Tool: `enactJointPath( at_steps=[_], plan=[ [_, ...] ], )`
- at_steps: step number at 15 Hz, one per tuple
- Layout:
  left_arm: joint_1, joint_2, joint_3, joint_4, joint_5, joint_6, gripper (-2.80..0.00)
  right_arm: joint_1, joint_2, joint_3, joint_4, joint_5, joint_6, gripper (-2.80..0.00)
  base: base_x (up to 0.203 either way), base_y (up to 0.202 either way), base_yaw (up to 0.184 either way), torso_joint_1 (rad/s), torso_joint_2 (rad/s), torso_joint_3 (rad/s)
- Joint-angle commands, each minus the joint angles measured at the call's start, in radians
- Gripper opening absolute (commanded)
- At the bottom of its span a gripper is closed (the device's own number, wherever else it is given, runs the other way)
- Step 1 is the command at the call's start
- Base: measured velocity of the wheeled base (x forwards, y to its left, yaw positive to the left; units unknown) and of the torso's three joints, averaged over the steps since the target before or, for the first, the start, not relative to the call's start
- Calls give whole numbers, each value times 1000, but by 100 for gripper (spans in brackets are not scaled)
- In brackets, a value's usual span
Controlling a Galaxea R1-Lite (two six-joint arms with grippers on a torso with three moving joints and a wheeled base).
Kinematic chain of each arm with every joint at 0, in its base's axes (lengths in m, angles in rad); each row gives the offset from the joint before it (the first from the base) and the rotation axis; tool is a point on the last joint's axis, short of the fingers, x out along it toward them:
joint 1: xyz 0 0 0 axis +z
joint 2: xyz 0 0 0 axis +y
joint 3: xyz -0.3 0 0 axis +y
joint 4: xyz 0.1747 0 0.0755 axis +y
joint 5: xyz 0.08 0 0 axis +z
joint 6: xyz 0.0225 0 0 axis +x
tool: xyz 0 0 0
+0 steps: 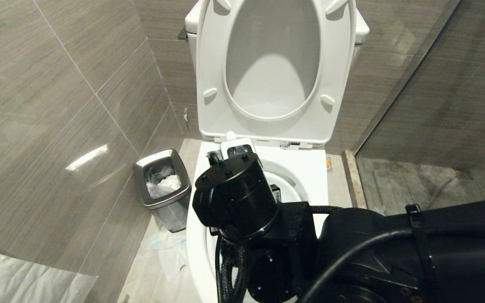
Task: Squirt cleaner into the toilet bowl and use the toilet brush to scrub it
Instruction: Scrub the toilet bowl
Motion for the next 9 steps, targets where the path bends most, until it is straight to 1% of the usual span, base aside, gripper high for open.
enactJointPath(
  at_steps=[1, 5, 9],
  plan=[
    [0, 0, 0, -1, 0, 0, -280, 1, 65, -66, 11, -5, 2, -280, 0, 0, 0, 0, 0, 0],
    [1, 0, 0, -1, 0, 0, -280, -5, 118, -118, 19, -5, 1, -280, 0, 0, 0, 0, 0, 0],
    [2, 0, 0, -1, 0, 0, -280, -48, 161, -168, 19, -5, 0, -280, 0, 0, 0, 0, 0, 0]
  ],
)
